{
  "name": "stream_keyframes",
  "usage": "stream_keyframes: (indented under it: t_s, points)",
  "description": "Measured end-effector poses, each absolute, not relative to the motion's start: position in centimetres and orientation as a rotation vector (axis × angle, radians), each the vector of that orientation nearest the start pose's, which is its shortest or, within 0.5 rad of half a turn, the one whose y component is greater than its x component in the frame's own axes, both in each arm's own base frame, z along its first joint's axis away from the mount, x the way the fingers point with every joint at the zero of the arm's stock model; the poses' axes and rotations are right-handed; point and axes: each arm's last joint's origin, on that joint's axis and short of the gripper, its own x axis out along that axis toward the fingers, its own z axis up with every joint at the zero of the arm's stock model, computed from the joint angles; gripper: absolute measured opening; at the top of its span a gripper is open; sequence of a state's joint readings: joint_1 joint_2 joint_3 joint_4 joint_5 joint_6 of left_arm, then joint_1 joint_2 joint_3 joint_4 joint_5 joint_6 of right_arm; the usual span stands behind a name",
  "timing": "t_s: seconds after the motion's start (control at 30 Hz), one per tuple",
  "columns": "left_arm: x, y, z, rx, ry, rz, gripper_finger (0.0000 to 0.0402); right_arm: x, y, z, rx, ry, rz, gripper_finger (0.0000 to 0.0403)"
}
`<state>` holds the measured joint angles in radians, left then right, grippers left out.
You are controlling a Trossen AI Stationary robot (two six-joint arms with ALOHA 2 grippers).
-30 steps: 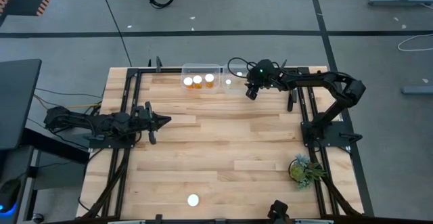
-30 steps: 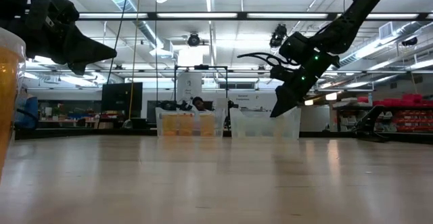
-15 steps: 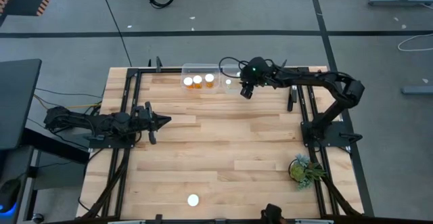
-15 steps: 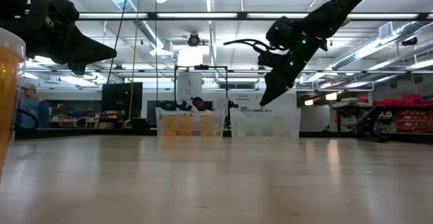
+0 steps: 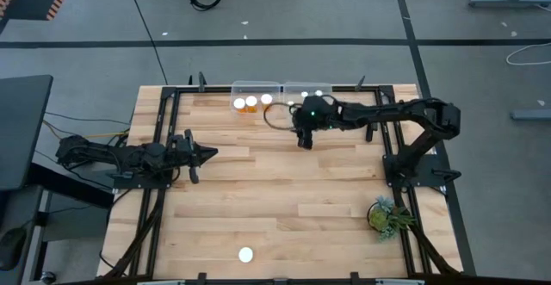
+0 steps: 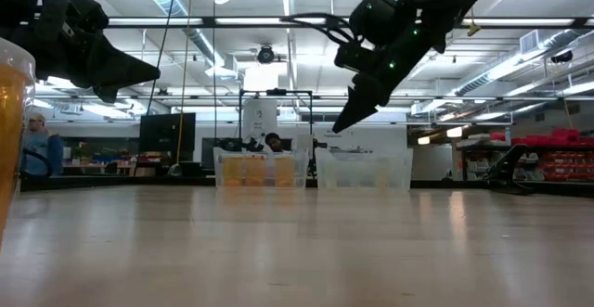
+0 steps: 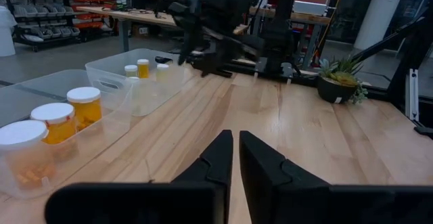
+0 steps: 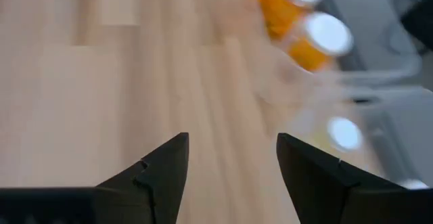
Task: Pick and place medicine bottles into bin by pill shape (circle, oval)
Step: Put the large orange pill bottle into the left transparent bin
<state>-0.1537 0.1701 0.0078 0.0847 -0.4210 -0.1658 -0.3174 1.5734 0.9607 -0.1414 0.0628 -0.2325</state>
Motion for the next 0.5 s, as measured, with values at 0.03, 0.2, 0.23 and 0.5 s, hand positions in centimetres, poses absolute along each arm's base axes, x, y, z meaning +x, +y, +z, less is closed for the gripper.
stream_keyframes:
  t_s: [0.03, 0.2, 0.23, 0.5]
  points:
    - [10.6, -0.4, 16.1, -0.142, 0.052, 0.273, 0.0034, 31.1, -9.8, 21.0, -0.131, 0.786, -0.256, 0.023]
    - [10.6, -0.4, 16.0, -0.143, 0.053, 0.272, 0.0026, 31.9, -7.5, 21.1, -0.163, 0.762, -0.187, 0.023]
    - [10.6, -0.4, 16.1, -0.142, 0.052, 0.272, 0.0025, 32.0, -7.1, 21.1, -0.168, 0.757, -0.177, 0.023]
    - [10.6, -0.4, 16.0, -0.143, 0.053, 0.272, 0.0028, 32.6, -4.1, 21.3, -0.159, 0.721, -0.079, 0.023]
